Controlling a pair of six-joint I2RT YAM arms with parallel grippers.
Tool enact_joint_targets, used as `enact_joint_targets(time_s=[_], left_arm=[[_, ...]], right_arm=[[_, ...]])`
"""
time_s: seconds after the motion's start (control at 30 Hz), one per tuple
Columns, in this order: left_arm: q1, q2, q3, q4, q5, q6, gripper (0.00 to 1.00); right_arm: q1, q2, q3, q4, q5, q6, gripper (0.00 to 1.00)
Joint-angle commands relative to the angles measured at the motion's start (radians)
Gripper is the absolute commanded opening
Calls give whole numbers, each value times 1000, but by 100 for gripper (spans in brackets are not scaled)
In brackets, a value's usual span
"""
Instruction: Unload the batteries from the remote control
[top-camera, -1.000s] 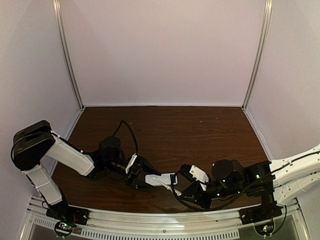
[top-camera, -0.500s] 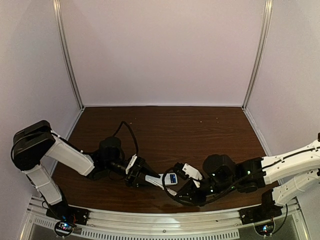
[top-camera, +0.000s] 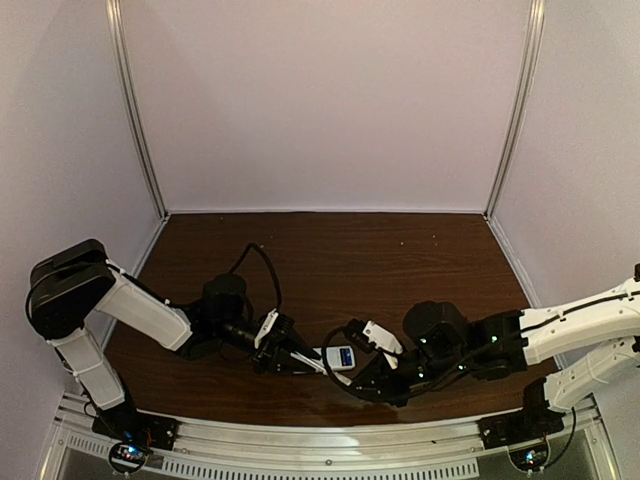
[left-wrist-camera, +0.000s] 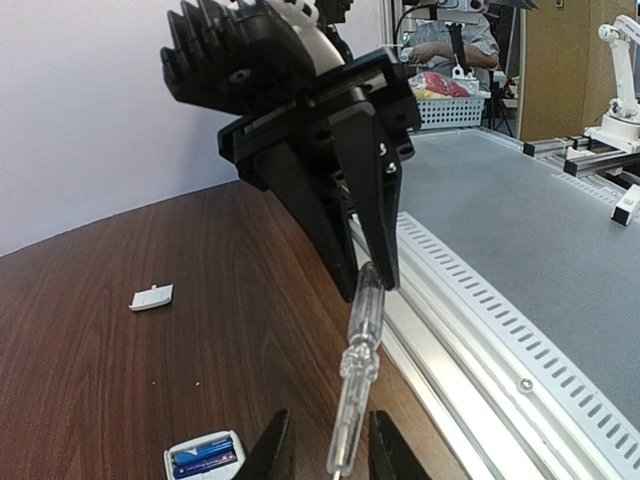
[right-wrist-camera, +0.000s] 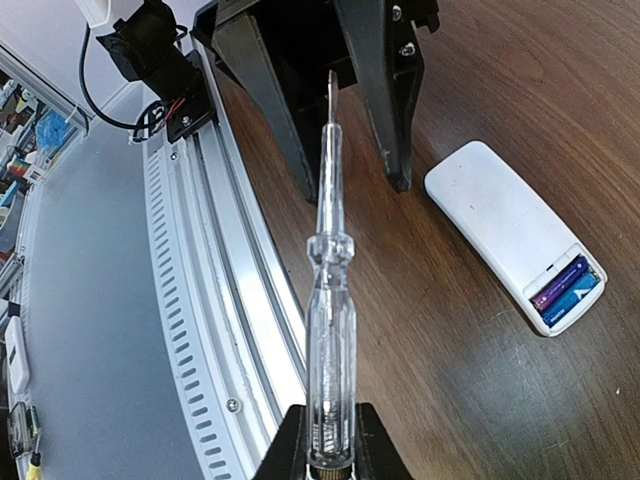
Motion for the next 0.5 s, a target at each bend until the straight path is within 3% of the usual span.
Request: enact_joint_targets(time_s=[0.0,0.47], left_arm=[[-2,14,18,3,-6,19,25],[-2,26,23,0,-8,22,21]], right_arm=[[-11,16,26,7,-15,-16,0],[-22,22,25,16,-22,-16,0]])
